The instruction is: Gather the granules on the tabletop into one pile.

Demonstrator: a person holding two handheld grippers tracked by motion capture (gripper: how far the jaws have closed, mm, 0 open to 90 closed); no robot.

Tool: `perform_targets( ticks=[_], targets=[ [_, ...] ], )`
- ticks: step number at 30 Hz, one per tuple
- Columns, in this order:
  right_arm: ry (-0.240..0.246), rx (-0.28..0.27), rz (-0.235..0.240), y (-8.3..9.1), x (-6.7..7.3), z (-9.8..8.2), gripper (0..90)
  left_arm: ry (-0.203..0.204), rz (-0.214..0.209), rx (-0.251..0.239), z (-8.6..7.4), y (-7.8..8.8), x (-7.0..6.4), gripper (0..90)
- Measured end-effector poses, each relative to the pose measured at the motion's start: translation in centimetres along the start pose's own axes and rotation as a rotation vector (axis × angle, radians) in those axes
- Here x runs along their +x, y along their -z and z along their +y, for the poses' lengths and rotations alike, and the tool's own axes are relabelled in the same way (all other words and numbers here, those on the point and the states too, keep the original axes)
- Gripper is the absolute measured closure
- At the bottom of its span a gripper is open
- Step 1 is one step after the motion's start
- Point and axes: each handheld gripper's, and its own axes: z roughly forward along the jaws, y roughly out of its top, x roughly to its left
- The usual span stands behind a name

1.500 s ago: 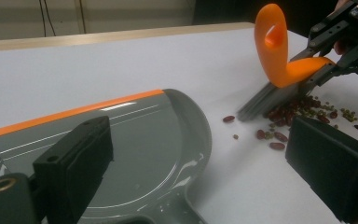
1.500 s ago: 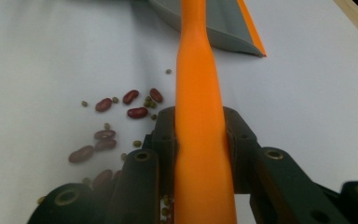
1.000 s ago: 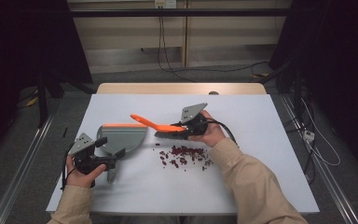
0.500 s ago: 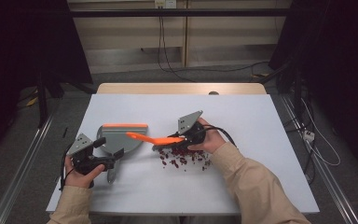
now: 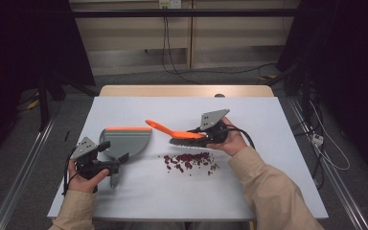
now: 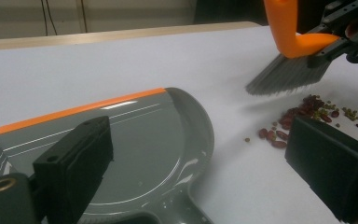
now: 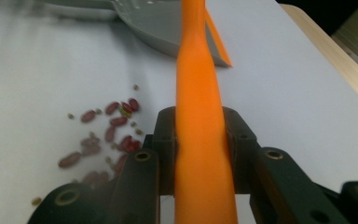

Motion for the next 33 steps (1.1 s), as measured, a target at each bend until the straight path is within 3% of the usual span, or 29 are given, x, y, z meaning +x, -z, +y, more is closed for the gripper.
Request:
perform_targets(
  ticks=[6, 13, 16, 18, 21, 25, 27, 29, 33],
  targets=[
    [-0.045, 0.057, -0.051, 1.0, 0.0, -2.6, 71.3, 0.001, -0.007, 0.0, 0.0, -0.1, -0.2, 7.5],
    [-0.057, 0.008, -0.01, 1.4, 1.8, -3.0, 71.3, 0.002, -0.009, -0.004, 0.0, -0.1, -0.2, 7.5],
    [-0.036, 0.021, -0.022, 1.6, 2.3, -2.7, 71.4, 0.001, -0.009, -0.004, 0.0, -0.1, -0.3, 7.5],
    [-0.047, -0.002, -0.03, 2.0, 2.1, -2.5, 71.3, -0.005, -0.008, -0.001, 0.0, -0.1, -0.3, 7.5],
    [-0.086, -0.012, -0.086, 2.6, 1.2, -2.7, 71.3, -0.003, -0.009, -0.003, 0.0, -0.1, -0.3, 7.5],
    [-0.158, 0.02, -0.161, 3.1, -0.2, -3.7, 71.2, -0.002, -0.01, -0.003, 0.0, -0.1, -0.3, 7.5],
    [-0.194, 0.045, -0.173, 2.9, -0.6, -4.2, 71.2, 0.0, -0.01, 0.0, 0.0, -0.2, -0.3, 7.5],
    [-0.23, 0.035, -0.177, 3.0, -0.7, -4.3, 71.0, -0.004, -0.011, 0.0, 0.0, -0.2, -0.2, 7.5],
    [-0.32, 0.064, -0.206, 3.5, -0.5, -3.3, 67.2, 0.001, -0.012, -0.002, 0.0, -0.3, -0.3, 7.5]
  ],
)
